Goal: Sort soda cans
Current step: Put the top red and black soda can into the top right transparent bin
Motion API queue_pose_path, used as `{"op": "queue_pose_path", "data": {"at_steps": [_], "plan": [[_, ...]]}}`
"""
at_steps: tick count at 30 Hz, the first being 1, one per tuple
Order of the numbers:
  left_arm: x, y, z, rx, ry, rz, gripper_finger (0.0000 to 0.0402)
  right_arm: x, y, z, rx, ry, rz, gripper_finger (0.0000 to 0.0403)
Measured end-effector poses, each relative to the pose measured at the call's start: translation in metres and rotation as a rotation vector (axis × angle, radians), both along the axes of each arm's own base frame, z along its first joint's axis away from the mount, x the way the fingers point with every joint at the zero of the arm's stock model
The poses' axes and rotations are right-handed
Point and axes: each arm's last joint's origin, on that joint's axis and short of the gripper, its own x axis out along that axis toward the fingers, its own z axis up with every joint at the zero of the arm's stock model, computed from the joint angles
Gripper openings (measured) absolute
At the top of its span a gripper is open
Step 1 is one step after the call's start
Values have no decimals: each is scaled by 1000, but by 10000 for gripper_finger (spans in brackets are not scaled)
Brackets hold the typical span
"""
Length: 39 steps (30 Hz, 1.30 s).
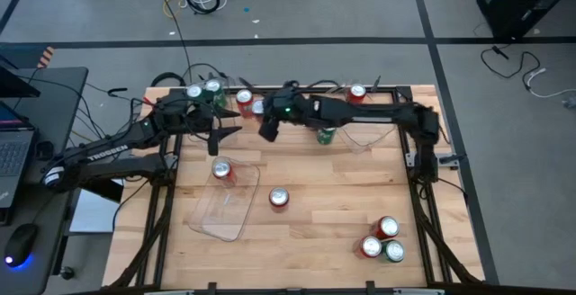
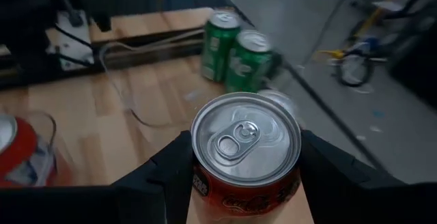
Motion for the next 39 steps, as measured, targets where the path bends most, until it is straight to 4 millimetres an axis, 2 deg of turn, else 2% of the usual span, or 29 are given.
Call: {"op": "queue_pose_path", "data": {"at_steps": [7,9,12,17,23,29,32,39], "plan": [[-4,-2,3,11,-19,0,203,-70,0,48,-57,35,-118,208],[-6,-3,5,16,-29,0,203,-92,-1,53,-56,30,-171,208],[-7,-4,6,22,-40,0,203,-120,0,50,-33,7,-222,208],[-8,-4,7,24,-45,0,203,-160,5,29,-43,-29,-363,208],[-8,-4,7,23,-44,0,203,-193,11,-7,-15,-127,-476,208],[-8,-4,7,22,-44,1,203,-203,7,-52,-36,-208,-574,208],[-8,-4,7,18,-44,2,203,-206,2,-66,-42,-253,-623,208],[-8,-4,7,17,-43,7,203,-205,-12,-93,-19,-220,-684,208]]}}
